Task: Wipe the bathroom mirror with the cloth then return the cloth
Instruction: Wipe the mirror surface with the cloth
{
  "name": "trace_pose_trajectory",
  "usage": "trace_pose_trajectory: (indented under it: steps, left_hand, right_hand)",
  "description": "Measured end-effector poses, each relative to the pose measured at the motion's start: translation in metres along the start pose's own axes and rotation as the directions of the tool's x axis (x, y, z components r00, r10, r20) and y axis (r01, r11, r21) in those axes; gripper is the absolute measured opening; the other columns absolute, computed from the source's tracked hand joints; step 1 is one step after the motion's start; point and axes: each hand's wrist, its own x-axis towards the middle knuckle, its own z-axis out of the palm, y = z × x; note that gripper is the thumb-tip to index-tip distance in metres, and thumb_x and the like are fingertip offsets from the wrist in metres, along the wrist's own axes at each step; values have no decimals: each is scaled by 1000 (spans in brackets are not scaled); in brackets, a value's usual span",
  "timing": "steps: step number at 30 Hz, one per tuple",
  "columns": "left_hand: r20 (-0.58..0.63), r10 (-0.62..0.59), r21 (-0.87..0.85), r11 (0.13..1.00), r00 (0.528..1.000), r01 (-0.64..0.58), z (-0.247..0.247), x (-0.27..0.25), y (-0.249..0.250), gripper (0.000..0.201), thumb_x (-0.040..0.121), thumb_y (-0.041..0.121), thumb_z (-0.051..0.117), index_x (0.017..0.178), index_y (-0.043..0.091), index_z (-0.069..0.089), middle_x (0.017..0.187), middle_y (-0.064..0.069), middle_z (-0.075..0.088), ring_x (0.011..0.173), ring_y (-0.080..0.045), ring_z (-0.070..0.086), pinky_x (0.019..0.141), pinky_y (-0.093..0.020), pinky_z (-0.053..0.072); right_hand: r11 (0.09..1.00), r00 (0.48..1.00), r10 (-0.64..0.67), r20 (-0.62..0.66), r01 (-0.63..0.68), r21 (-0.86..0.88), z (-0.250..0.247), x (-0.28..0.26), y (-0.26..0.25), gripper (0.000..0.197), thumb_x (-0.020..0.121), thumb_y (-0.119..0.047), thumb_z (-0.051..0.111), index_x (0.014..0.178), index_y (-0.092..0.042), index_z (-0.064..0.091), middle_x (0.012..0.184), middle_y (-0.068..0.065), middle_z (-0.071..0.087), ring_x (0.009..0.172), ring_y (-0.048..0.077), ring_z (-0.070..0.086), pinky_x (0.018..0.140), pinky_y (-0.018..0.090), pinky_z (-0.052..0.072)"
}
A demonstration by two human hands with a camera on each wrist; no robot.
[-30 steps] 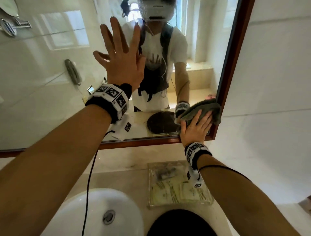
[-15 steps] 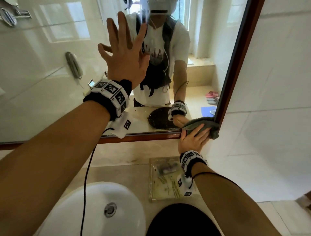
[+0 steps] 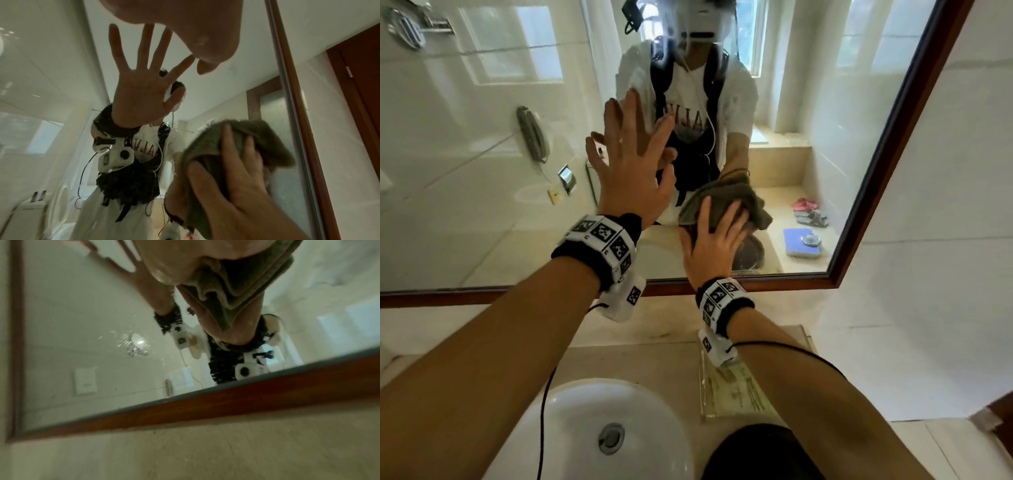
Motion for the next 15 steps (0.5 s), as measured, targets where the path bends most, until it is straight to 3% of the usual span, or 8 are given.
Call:
trace_pose_trajectory:
  steps: [2, 4, 9, 12, 15]
  left_hand:
    - [19, -4, 18, 1000, 1000, 3, 3, -6, -5, 64, 91, 39, 45, 151, 38, 23, 162, -14, 0, 148, -37, -3, 108, -69, 14]
    - [21, -3, 37, 999, 1000, 3, 6, -10, -10, 64, 91, 40, 44, 151, 38, 22, 162, -14, 1, 148, -37, -2, 107, -69, 16]
    - [5, -7, 59, 998, 1000, 7, 16, -12, -11, 65, 93, 46, 45, 152, 38, 19, 162, -17, 2, 147, -40, 0, 105, -72, 17]
    - [13, -30, 78, 997, 999, 28, 22, -14, -9, 72, 92, 55, 45, 153, 39, 11, 161, -18, 0, 147, -41, -1, 104, -74, 16]
    - [38, -45, 90, 995, 998, 41, 27, -14, -9, 88, 85, 67, 50, 154, 38, 3, 161, -20, -2, 146, -44, -3, 103, -77, 12]
  right_hand:
    - [992, 990, -126, 56, 127, -3, 3, -3, -15, 59, 98, -56, 24, 150, -28, 19, 154, 25, 9, 136, 53, 23, 111, 64, 16]
    - [988, 986, -153, 71, 154, -6, 3, -5, -18, 54, 100, -51, 23, 150, -32, 19, 155, 22, 9, 136, 51, 25, 111, 63, 19]
    - [952, 954, -296, 40, 298, -69, -3, 6, 26, 58, 96, -44, 48, 148, -34, 24, 155, 15, 17, 139, 44, 24, 117, 56, 8]
    - [974, 979, -202, 14, 202, -103, -11, 10, 55, 58, 98, -55, 34, 149, -31, 24, 155, 21, 26, 138, 45, 26, 115, 58, 19]
    - [994, 1000, -23, 13, 24, -108, -19, 10, 79, 69, 94, -61, 37, 150, -27, 18, 155, 25, 21, 138, 49, 25, 113, 58, 20]
